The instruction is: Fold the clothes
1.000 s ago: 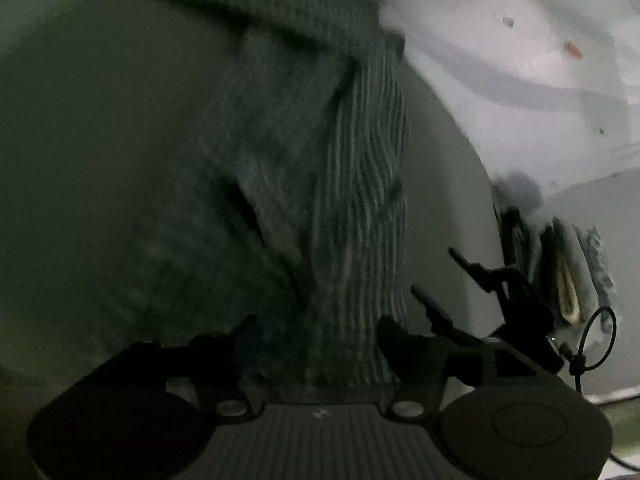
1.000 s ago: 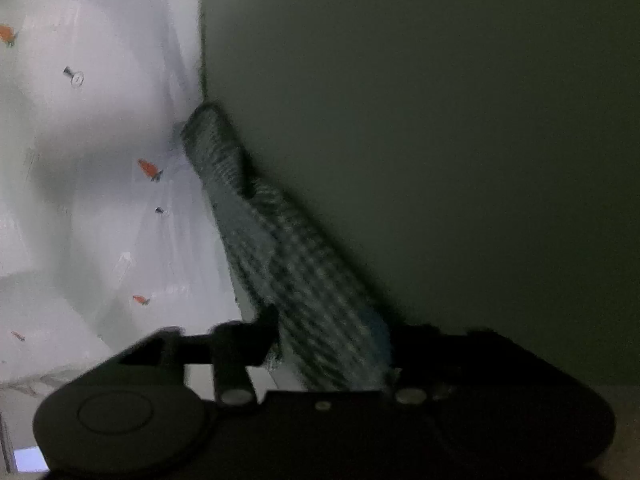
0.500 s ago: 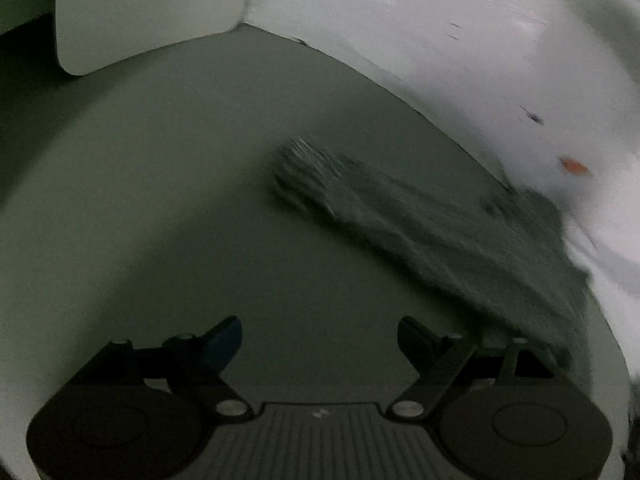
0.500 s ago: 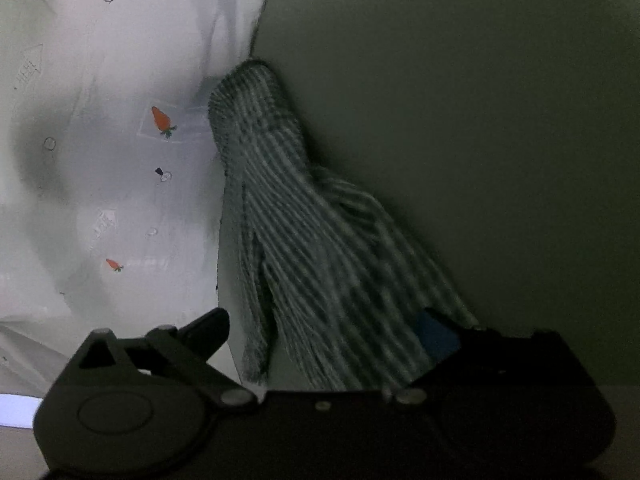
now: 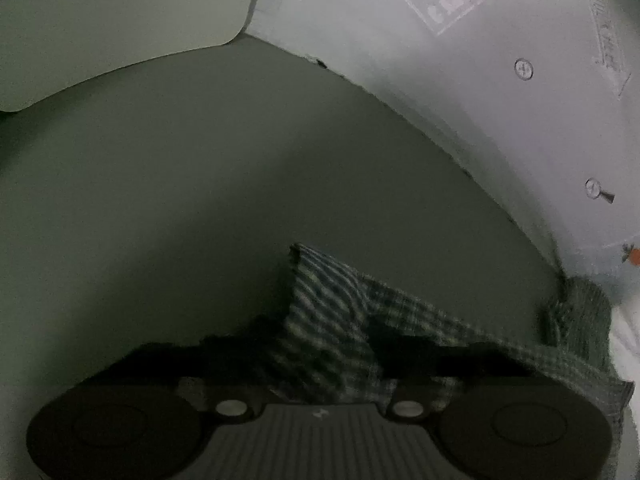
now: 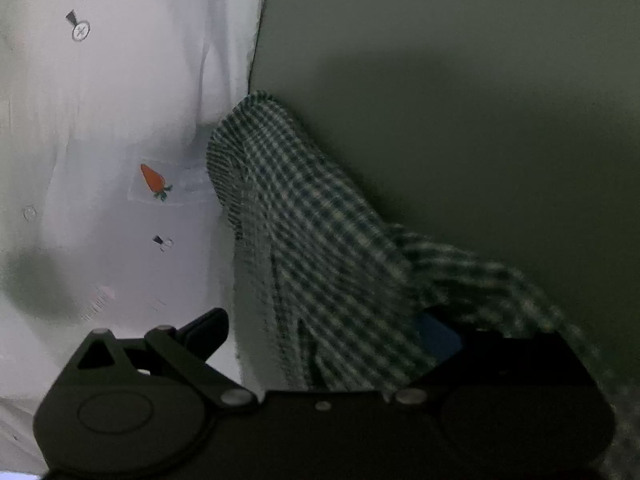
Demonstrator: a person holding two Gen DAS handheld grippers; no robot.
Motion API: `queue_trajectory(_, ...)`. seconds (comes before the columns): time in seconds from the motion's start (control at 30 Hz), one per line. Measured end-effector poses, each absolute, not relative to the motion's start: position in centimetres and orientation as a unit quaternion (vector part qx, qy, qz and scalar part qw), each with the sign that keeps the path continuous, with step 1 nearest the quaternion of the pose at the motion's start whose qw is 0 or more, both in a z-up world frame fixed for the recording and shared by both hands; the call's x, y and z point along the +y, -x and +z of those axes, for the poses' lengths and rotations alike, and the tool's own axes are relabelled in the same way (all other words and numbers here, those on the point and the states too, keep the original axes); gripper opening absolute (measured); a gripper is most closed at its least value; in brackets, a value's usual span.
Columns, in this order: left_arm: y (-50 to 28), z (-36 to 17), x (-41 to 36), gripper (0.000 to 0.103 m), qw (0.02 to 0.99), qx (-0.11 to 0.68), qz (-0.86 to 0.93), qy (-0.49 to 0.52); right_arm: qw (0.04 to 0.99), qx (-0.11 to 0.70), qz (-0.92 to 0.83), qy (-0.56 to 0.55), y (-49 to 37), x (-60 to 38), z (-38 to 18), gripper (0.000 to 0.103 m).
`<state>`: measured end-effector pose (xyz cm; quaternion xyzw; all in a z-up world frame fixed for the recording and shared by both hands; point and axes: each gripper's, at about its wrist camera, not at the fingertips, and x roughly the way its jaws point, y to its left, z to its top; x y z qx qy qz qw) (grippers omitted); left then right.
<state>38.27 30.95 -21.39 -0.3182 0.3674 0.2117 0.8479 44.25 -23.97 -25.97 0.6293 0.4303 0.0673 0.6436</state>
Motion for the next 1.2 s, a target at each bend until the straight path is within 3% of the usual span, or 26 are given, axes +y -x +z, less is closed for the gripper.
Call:
queue_trajectory(0.13, -37.1, -20.5, 31.2, 0.01, 0.844, 0.35, 0.194, 0.357, 0.638, 0.428, 0.076, -0.636, -43.7, -23.6, -25.8, 0.103)
queue_trajectory(0.33, -36.8, -15.3, 24.9, 0.007, 0.874, 0.311, 0.066, 0.367, 0.637, 0.407, 0.091, -0.649, -42.3, -24.7, -24.9, 0.103)
queue_trajectory(0.47, -37.0, -12.3, 17.2, 0.006, 0.872, 0.328, -0.067, 0.358, 0.642, 0.384, 0.101, -0.656, -41.2, -26.2, -24.0, 0.103)
queue_trajectory(0.6, -37.3, -13.6, 9.0, 0.01, 0.839, 0.409, -0.16, 0.32, 0.645, 0.377, 0.107, -0.656, -40.1, -27.3, -23.8, 0.103)
queue_trajectory(0.63, -37.3, -14.7, 7.5, 0.018, 0.823, 0.443, -0.166, 0.315, 0.645, 0.377, 0.106, -0.656, -39.8, -27.6, -23.9, 0.103)
queue_trajectory(0.77, -36.2, -17.3, 5.2, 0.029, 0.783, 0.515, -0.165, 0.308, 0.653, 0.374, 0.112, -0.649, -39.1, -28.2, -23.9, 0.101)
queue_trajectory(0.83, -35.3, -17.2, 5.6, 0.044, 0.789, 0.512, -0.16, 0.3, 0.663, 0.378, 0.119, -0.635, -39.4, -28.0, -23.7, 0.095)
queue_trajectory(0.97, -34.5, -17.3, 7.8, 0.046, 0.793, 0.513, -0.127, 0.303, 0.685, 0.386, 0.136, -0.603, -40.3, -27.5, -23.5, 0.065)
queue_trajectory(1.1, -36.2, -19.6, 10.8, 0.046, 0.776, 0.528, -0.083, 0.335, 0.692, 0.391, 0.175, -0.581, -42.4, -26.0, -23.4, 0.05)
queue_trajectory(1.2, -36.7, -20.6, 11.4, 0.046, 0.766, 0.537, -0.066, 0.348, 0.717, 0.413, 0.199, -0.526, -43.8, -24.2, -22.9, 0.046)
